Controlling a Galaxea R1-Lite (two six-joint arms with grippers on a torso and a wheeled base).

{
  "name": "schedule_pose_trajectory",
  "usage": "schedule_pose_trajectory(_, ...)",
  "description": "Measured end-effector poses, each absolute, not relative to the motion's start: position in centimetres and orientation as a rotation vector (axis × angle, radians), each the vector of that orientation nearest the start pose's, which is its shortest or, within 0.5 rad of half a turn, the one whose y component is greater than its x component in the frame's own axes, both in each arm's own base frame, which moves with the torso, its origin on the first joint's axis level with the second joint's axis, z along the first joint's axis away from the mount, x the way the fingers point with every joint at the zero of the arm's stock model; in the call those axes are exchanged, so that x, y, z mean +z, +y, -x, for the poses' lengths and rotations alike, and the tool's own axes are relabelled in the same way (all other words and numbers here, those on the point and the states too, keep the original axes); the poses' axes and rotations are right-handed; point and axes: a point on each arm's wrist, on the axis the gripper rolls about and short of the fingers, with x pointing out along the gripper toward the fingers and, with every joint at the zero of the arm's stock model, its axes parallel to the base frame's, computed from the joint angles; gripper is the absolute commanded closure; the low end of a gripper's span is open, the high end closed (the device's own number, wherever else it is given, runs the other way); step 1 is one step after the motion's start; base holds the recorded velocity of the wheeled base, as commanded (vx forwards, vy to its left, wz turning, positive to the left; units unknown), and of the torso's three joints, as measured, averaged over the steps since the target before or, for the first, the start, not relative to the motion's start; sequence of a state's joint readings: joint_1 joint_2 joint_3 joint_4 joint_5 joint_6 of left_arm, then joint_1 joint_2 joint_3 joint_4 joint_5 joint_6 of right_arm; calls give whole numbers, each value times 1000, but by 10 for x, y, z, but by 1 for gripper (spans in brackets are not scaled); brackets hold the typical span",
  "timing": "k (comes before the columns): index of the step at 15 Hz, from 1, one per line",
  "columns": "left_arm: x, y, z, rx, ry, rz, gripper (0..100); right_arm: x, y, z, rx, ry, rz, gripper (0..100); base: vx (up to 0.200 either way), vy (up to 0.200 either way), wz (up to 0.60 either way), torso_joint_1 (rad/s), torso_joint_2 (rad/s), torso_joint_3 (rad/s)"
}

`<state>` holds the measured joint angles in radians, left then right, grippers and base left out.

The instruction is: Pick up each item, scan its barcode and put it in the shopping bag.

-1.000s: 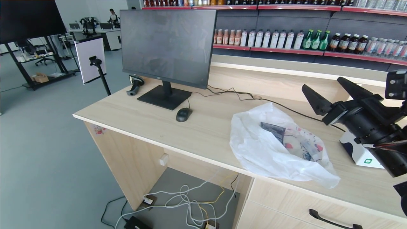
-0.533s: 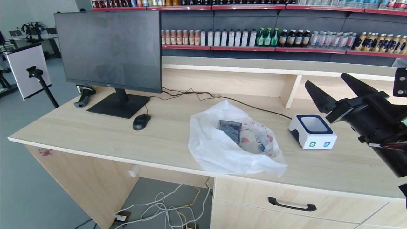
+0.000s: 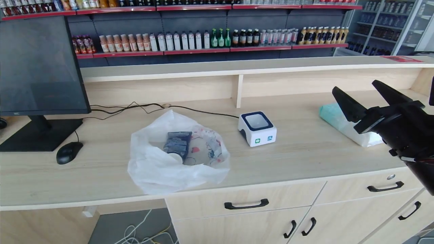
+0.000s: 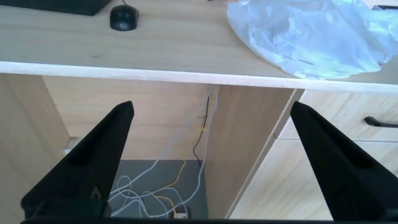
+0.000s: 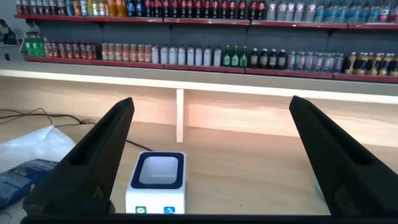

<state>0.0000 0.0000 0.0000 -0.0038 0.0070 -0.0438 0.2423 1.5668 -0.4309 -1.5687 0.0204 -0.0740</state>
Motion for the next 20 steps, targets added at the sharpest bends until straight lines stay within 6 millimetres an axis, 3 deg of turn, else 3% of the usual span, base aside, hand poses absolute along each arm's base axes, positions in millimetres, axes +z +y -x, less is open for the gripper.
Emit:
schedule_pose_trajectory(6,76,0,23,7,-2,45,0,212,58,-231,235,-423,16,0,0,-200,0,2,2,2)
schedule_pose_trajectory(10,76,0,23,7,-3,45,0,206,58,-236,232,-394,2,0,0,-200,600,2,4,4)
schedule_pose_trajectory(20,76,0,23,6,-3,42,0,197,58,-236,225,-353,1,0,0,-200,0,3,1,2)
